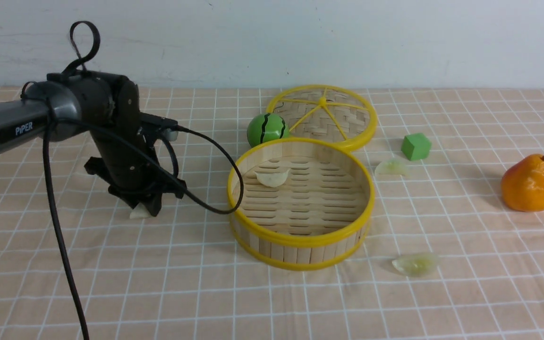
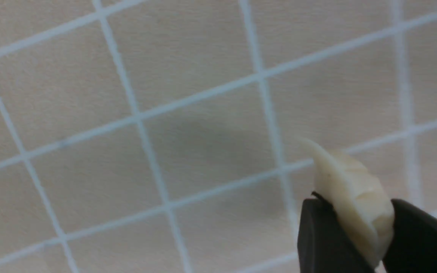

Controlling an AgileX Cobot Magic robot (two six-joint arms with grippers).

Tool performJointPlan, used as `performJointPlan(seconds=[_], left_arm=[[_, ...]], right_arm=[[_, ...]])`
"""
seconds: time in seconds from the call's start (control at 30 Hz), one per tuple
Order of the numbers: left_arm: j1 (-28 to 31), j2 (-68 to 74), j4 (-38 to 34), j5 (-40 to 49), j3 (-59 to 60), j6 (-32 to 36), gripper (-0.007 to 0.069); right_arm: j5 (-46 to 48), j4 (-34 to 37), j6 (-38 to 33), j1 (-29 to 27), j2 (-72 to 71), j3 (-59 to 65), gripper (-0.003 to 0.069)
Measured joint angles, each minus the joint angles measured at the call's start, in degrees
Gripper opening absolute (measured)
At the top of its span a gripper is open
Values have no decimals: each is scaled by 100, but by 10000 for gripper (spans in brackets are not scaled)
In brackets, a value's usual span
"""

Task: Put the dumplings into the steamer on the table with the brown tablecloth.
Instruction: 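Place the dumpling into the bamboo steamer basket with the left gripper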

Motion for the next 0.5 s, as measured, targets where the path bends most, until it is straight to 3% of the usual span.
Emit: performJointPlan(seconds=[0.17,0.27,0.5], left_arm=[[-788,-823,-1034,-220,-26,-26,195],[-1297,-934,-1283,-496,-33,-43,195],[-1767,-303,-686,-549,-7,-866,195]], right_arm=[[0,0,0,0,0,0,59],[0,0,5,0,0,0,60],[0,0,5,0,0,0,69]])
